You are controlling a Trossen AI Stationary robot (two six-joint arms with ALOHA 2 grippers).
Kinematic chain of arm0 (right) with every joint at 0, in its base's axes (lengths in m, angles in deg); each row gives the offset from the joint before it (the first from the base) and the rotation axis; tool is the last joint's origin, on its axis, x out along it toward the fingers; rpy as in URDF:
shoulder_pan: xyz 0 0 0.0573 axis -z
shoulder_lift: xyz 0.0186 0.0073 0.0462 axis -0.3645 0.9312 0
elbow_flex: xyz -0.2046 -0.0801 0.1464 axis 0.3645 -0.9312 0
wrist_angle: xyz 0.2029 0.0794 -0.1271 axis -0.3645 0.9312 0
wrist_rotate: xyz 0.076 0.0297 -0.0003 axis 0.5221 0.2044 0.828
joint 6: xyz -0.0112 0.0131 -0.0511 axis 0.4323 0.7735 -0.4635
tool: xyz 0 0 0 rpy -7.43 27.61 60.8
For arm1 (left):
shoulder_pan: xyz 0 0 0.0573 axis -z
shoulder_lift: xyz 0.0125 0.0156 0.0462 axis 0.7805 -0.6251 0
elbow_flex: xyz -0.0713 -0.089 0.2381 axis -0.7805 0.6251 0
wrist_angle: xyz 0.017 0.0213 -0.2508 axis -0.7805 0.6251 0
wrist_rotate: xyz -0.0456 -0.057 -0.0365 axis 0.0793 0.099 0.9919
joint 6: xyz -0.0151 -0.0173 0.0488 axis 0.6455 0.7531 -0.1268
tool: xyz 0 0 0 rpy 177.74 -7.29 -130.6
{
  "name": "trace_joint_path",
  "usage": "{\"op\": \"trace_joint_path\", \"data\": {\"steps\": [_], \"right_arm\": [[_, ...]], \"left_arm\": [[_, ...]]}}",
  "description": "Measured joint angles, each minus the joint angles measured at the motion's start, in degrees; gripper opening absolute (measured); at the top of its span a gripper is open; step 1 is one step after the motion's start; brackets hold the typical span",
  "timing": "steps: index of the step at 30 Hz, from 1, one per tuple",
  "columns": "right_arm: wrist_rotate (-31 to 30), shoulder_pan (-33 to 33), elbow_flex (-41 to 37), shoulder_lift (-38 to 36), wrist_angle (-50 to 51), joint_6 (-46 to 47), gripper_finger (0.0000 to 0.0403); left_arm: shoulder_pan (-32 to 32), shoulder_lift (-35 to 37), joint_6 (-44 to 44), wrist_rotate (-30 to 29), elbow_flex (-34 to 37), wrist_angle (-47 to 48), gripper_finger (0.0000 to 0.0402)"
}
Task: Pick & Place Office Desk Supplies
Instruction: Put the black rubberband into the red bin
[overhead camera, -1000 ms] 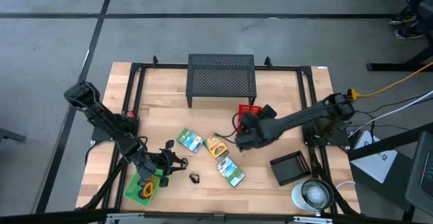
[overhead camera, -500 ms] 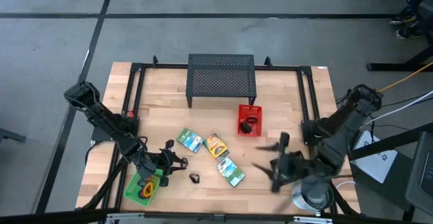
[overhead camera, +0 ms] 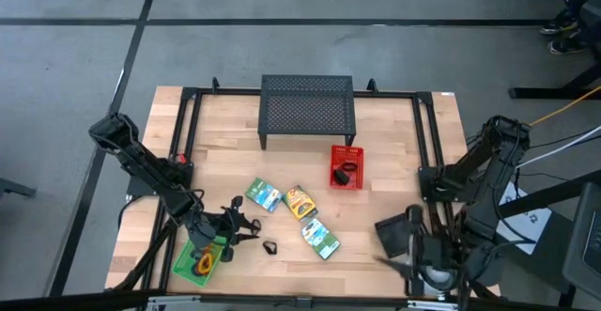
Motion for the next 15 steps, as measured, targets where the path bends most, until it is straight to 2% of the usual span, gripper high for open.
{"op": "trace_joint_path", "data": {"steps": [1,4,9,11,15], "right_arm": [[4.5,-0.2,0.0,0.0,1.0,2.0,0.0244],[21.9,0.3,0.0,0.0,1.9,-1.2,0.0244],[42.9,0.9,0.0,0.0,-9.0,-11.1,0.0244],[45.5,1.0,0.0,0.0,-8.2,-11.9,0.0244],[45.3,1.7,0.0,-0.5,-5.0,-7.4,0.0244]], "left_arm": [[0.0,0.0,0.0,0.0,0.0,0.2,0.0088],[0.0,0.0,0.9,1.2,0.0,1.1,0.0088],[-1.0,0.0,5.6,5.7,0.0,7.5,0.0088],[-1.7,0.0,8.1,6.2,0.0,10.4,0.0091],[-2.5,0.0,8.2,8.5,-0.2,10.8,0.0107]]}}
